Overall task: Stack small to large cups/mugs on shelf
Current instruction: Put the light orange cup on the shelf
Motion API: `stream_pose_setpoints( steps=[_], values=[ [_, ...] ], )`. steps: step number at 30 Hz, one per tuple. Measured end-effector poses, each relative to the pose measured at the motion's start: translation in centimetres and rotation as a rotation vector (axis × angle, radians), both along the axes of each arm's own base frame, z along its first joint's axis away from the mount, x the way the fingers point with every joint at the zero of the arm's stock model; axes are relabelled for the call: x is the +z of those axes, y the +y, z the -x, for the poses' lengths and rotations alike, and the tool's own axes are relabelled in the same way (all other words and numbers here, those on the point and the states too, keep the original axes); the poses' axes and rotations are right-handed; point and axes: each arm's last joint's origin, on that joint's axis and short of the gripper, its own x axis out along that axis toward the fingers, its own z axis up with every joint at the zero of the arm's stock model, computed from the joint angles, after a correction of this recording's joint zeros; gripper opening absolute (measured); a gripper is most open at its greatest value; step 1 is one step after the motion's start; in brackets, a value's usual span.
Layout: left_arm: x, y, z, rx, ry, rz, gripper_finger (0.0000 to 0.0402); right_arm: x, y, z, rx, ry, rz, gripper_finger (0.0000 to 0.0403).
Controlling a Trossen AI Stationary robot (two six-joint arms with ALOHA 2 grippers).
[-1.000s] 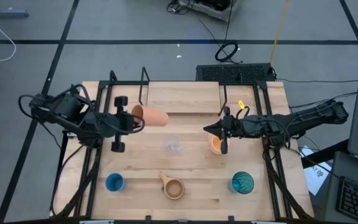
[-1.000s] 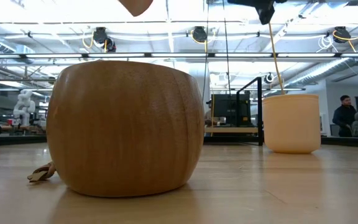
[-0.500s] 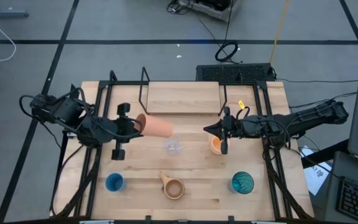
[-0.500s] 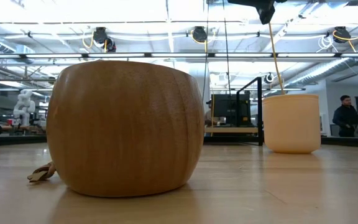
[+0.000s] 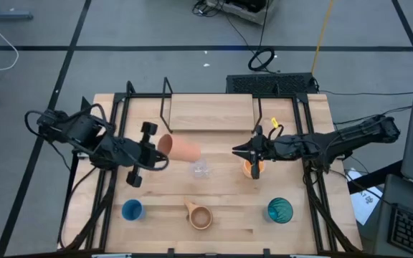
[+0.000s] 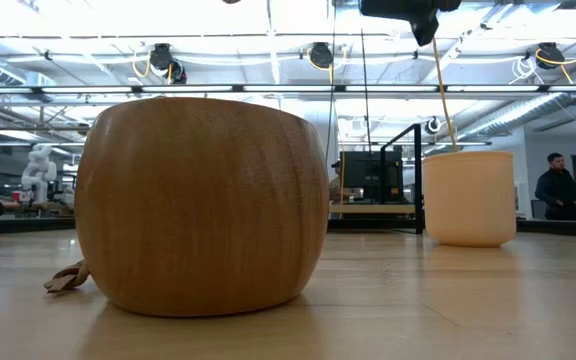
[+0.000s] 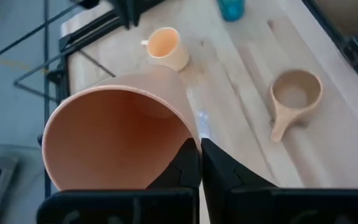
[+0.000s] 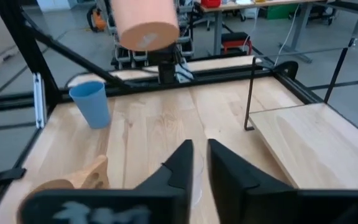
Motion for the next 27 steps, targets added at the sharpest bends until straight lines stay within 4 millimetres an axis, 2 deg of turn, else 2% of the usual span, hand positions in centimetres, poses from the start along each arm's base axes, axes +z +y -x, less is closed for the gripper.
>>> stream_pose_setpoints(
  steps=[12,19,23,27],
  values=[
    [-2.4,0.1,-3.7,-0.227,0.133,-0.207,0.0003,3.7,0.5,-4.5,0.014,0.007,0.074,0.0253],
    [-3.1,0.0,-4.6,-0.349,0.171,-0.314,0.0004,3.8,1.0,-7.4,0.044,0.011,0.143,0.0360],
    [-3.3,-0.1,-4.8,-0.406,0.179,-0.359,0.0003,3.1,1.3,-8.6,0.114,0.025,0.120,0.0395],
    [-3.2,-0.1,-4.8,-0.428,0.175,-0.377,0.0004,2.7,1.4,-9.5,0.149,0.000,0.096,0.0395]
  ],
)
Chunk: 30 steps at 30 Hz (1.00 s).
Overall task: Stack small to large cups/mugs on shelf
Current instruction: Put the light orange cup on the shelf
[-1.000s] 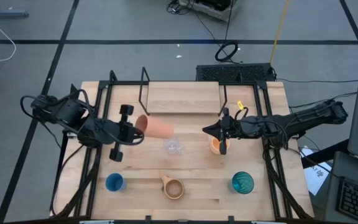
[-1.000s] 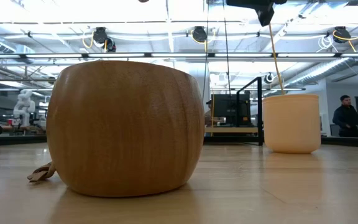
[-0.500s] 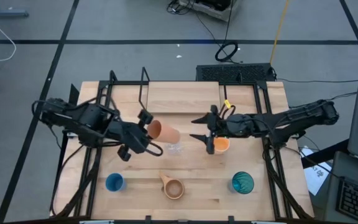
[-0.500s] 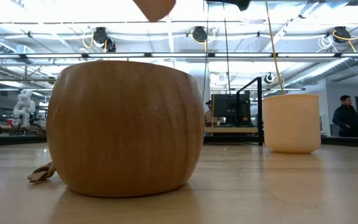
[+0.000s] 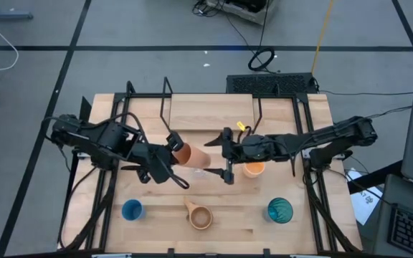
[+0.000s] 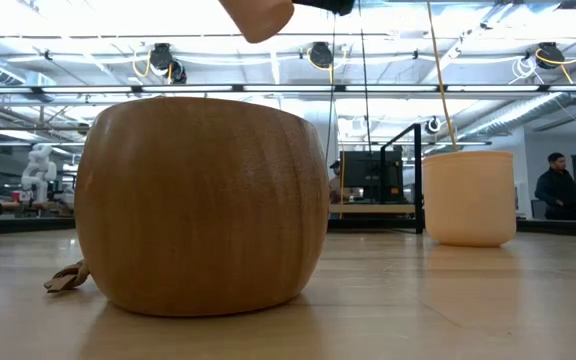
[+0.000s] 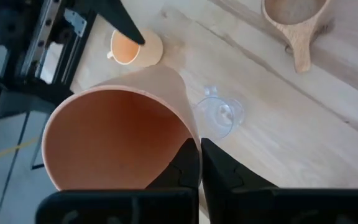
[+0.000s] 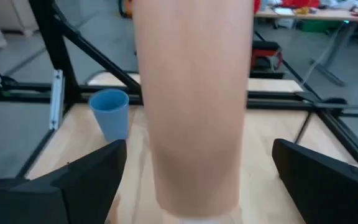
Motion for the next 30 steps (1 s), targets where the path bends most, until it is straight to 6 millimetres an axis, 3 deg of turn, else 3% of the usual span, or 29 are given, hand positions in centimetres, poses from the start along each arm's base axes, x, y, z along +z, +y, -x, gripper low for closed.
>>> stream_pose_setpoints(
  steps=[8,23,30],
  values=[
    [0.19,-0.17,-0.31,-0.048,-0.029,0.006,0.0004,-0.76,-0.25,-1.00,0.015,-0.010,0.003,0.0393],
    [0.50,0.23,-0.88,-0.063,-0.078,0.000,0.0003,-1.00,-0.09,-1.12,0.065,0.001,-0.008,0.0389],
    [0.50,0.39,-0.93,-0.050,-0.079,0.004,0.0011,-0.95,-0.15,-1.12,0.063,-0.003,-0.008,0.0325]
  ],
)
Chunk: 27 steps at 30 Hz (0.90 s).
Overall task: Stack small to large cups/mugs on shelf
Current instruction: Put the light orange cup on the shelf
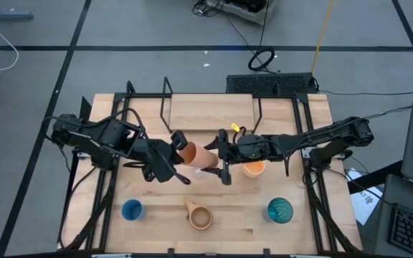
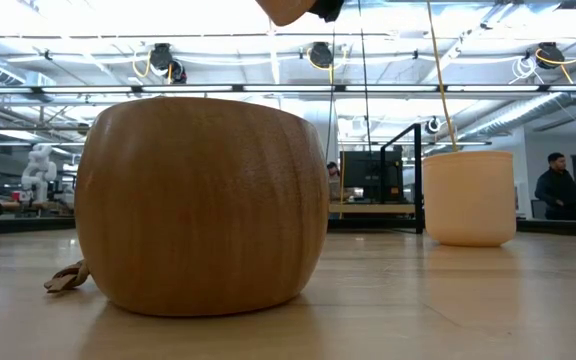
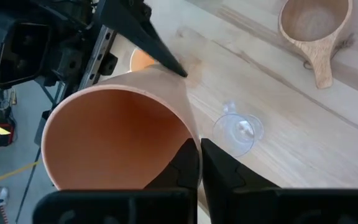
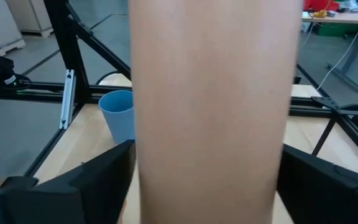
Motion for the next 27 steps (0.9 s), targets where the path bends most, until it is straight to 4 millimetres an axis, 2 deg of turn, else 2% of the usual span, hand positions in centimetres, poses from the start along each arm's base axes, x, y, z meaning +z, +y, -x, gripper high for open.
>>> stream_pose_setpoints(
  steps=[4,8,13,19,27],
  values=[
    [0.0,0.0,0.0,0.004,0.000,0.003,0.0006,0.0,0.0,0.0,-0.002,0.001,0.001,0.0286],
    [0.0,0.0,0.0,0.037,-0.006,0.030,0.0010,0.0,0.0,0.0,0.000,0.001,0.000,0.0284],
    [0.1,0.0,-0.1,0.125,-0.033,0.064,0.0062,0.0,0.0,0.0,-0.004,0.002,-0.006,0.0302],
    [0.2,0.1,-0.2,0.234,-0.068,0.107,0.0126,0.0,0.0,0.0,-0.007,0.001,0.003,0.0294],
    [1.3,0.0,-0.3,0.315,-0.186,0.209,0.0158,0.6,-0.4,0.5,-0.088,-0.015,0.067,0.0295]
  ],
)
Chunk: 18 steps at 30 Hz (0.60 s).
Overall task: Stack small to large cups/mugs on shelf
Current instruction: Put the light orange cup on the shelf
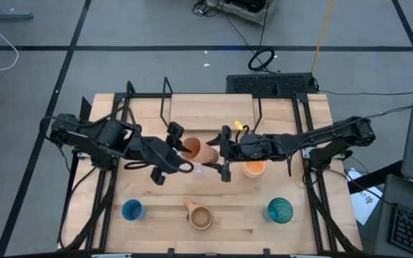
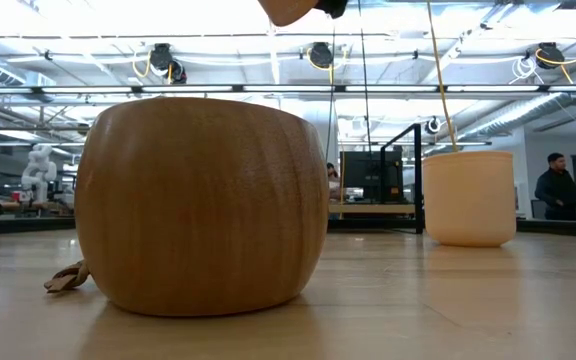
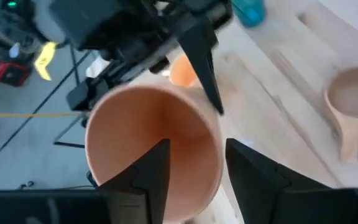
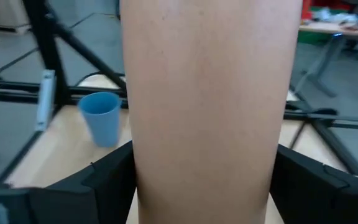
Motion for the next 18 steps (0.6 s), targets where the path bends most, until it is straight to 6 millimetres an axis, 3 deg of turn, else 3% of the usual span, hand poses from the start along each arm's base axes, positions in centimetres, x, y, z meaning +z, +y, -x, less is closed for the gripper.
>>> stream_pose_setpoints(
  steps=[6,12,18],
  values=[
    [0.6,0.5,0.5,0.081,-0.040,0.021,0.0159,1.0,-0.2,0.5,-0.035,-0.042,0.030,0.0295],
    [1.5,0.7,1.0,0.111,-0.113,0.070,0.0159,1.3,-1.0,1.5,-0.190,-0.049,0.109,0.0295],
    [2.3,0.9,1.2,0.181,-0.191,0.096,0.0159,0.1,-2.0,2.5,-0.253,-0.107,0.096,0.0295]
  ],
)
